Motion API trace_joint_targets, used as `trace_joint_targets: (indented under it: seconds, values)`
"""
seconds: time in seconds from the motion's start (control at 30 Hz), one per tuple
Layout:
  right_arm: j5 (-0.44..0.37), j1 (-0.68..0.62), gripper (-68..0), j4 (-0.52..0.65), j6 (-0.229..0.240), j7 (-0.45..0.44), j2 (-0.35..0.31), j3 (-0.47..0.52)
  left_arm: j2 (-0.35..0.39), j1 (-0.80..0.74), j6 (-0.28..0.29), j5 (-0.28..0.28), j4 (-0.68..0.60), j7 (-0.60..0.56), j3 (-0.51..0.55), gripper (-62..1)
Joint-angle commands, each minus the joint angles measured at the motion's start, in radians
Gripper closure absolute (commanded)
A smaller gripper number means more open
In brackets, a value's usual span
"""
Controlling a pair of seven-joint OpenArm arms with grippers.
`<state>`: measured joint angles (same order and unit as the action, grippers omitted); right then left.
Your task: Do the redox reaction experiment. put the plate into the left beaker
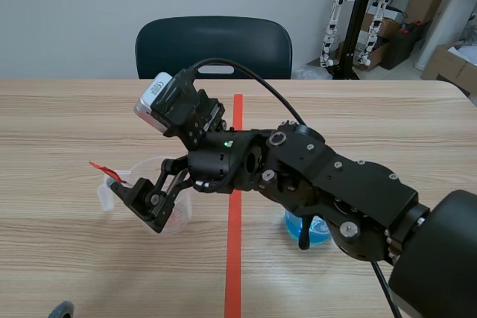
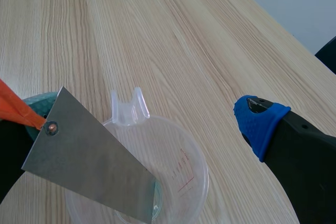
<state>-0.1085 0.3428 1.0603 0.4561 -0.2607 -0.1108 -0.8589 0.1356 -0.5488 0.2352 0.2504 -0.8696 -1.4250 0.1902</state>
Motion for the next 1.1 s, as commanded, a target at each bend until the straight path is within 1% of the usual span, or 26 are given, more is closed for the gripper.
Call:
trace_joint_targets:
  seconds: [0.0,1.07]
  values:
    - [-0.010,0.017,-67.9,0.019,0.000,-0.011,0.006,0.000,-0.005,-0.002,-0.005,-0.006,-0.003,-0.014,0.002,-57.2]
    - [-0.010,0.017,-67.9,0.019,0.000,-0.008,-0.005,0.001,-0.005,-0.002,-0.005,-0.006,-0.003,-0.014,0.002,-57.2]
